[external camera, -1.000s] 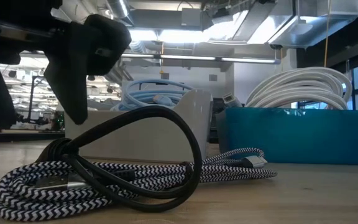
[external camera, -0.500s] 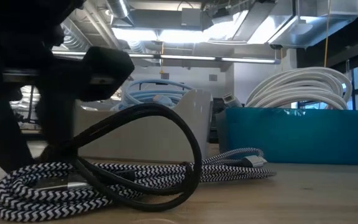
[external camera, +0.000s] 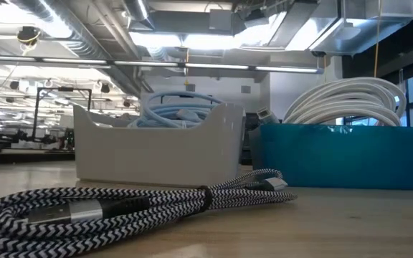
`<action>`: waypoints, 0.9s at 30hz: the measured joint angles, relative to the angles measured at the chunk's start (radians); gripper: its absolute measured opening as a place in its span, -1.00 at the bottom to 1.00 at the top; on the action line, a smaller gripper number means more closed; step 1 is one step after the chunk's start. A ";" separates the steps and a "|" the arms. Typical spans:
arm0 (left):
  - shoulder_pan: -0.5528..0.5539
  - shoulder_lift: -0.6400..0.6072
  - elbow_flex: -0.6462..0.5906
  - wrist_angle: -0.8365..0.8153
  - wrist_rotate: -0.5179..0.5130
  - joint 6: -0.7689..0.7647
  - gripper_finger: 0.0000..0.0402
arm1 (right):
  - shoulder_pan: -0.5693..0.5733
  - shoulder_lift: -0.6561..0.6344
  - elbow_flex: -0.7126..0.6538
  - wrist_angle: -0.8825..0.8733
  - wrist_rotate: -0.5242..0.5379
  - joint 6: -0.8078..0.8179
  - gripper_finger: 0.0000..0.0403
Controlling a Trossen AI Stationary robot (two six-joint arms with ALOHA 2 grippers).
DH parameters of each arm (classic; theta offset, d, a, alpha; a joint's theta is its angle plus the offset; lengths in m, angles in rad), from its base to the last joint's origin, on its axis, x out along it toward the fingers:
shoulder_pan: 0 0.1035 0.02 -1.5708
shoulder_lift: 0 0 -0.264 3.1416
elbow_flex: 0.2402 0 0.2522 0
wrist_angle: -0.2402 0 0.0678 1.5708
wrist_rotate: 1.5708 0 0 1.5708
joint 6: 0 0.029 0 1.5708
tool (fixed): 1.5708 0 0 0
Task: Pick & Place USB Port
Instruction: Put the black USB cable into the yellow bin
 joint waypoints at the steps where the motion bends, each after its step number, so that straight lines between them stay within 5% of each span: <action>1: 0.004 -0.052 0.000 -0.011 -0.015 0.009 -0.95 | -0.003 0.000 0.000 -0.001 0.002 0.000 -0.14; 7: 0.074 -0.350 -0.024 -0.067 -0.218 0.101 -0.96 | -0.013 0.000 0.000 0.000 0.001 0.005 -0.14; 11: 0.275 -0.464 -0.026 -0.144 -0.239 0.123 -0.96 | -0.037 0.000 0.000 0.004 0.001 0.027 -0.14; 19: 0.842 -0.432 -0.028 -0.180 0.203 0.204 -0.96 | -0.143 -0.001 0.000 -0.073 -0.010 0.056 -0.14; 23: 1.004 -0.348 -0.028 -0.127 0.371 0.263 -0.96 | -0.206 -0.010 0.000 -0.240 -0.010 0.153 -0.14; 27: 1.075 -0.235 -0.028 -0.097 0.461 0.287 -0.96 | -0.253 -0.040 -0.001 -0.202 -0.020 0.107 -0.14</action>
